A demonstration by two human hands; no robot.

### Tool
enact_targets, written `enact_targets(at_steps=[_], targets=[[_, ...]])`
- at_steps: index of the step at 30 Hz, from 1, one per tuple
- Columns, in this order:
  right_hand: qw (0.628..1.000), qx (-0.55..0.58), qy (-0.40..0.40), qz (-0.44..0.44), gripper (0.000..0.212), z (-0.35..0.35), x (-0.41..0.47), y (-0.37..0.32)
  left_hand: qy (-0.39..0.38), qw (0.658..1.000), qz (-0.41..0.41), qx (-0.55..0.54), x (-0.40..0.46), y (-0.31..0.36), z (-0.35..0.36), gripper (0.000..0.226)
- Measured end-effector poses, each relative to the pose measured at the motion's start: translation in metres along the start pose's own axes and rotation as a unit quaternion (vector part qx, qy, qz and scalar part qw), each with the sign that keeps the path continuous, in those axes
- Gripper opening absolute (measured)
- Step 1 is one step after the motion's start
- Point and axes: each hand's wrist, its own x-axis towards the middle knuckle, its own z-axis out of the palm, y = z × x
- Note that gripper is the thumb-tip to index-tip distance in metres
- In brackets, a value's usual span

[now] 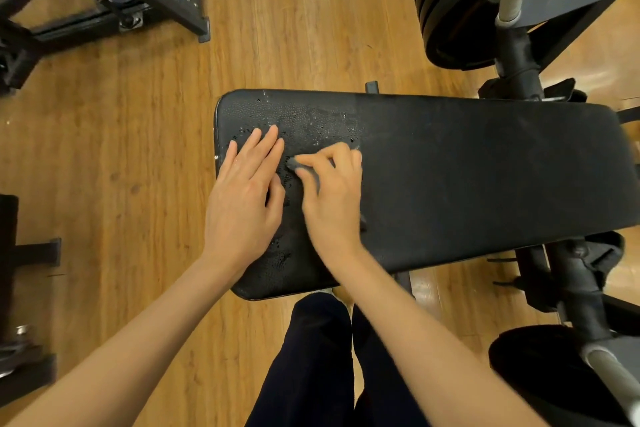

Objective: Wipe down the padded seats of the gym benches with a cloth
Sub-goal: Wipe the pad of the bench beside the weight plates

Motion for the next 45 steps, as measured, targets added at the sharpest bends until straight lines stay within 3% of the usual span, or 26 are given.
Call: enact_targets(at_steps=[2,5,7,10,13,17,21,24,29,35,39,42,45], targets=[[0.998,-0.032,-0.008,-0.053,0.011,-0.019,0.009,0.034,-0.001,1.0,-0.002,-0.002,0.0,0.001,0.0,0.047],[0.99,-0.027,0.082,0.109,0.013,-0.049,0.009,0.075,0.001,1.0,-0.007,-0.007,0.0,0.002,0.0,0.046],[0.98,-0.026,0.112,0.164,0.014,-0.031,0.011,0.053,0.002,1.0,-0.009,-0.008,0.0,0.001,0.001,0.046],[0.997,0.012,0.037,0.066,0.012,0.003,0.02,0.009,-0.003,1.0,-0.007,-0.001,0.0,0.001,0.0,0.046],[0.999,-0.032,0.004,-0.011,0.013,-0.021,0.03,0.04,-0.008,1.0,-0.002,-0.004,0.001,0.001,0.0,0.047],[0.981,-0.018,0.098,0.169,0.014,-0.038,0.03,0.062,0.002,1.0,-0.011,-0.013,0.001,0.0,0.002,0.047],[0.997,0.004,0.037,0.062,0.014,0.016,0.03,-0.001,-0.001,1.0,-0.005,-0.009,0.001,0.0,0.002,0.049],[0.999,-0.036,0.006,0.002,0.015,-0.003,0.038,0.02,-0.006,1.0,-0.006,-0.009,0.001,0.001,0.0,0.048],[0.98,-0.001,0.088,0.18,0.016,-0.041,0.041,0.063,-0.006,1.0,-0.015,-0.012,0.001,0.002,-0.001,0.048],[0.986,-0.02,0.078,0.146,0.032,-0.029,0.011,0.054,-0.027,0.999,-0.012,-0.012,0.002,0.003,-0.007,0.051],[0.958,0.004,0.18,0.225,0.018,-0.004,0.031,0.034,-0.005,1.0,-0.031,-0.003,0.018,-0.003,-0.009,0.055],[0.984,0.012,0.124,0.125,0.015,0.032,0.041,-0.014,-0.006,0.999,-0.049,0.008,0.033,-0.004,-0.006,0.054],[0.999,0.023,0.035,0.013,0.015,0.017,0.047,0.003,-0.011,0.999,-0.049,0.021,0.034,-0.004,-0.004,0.053]])
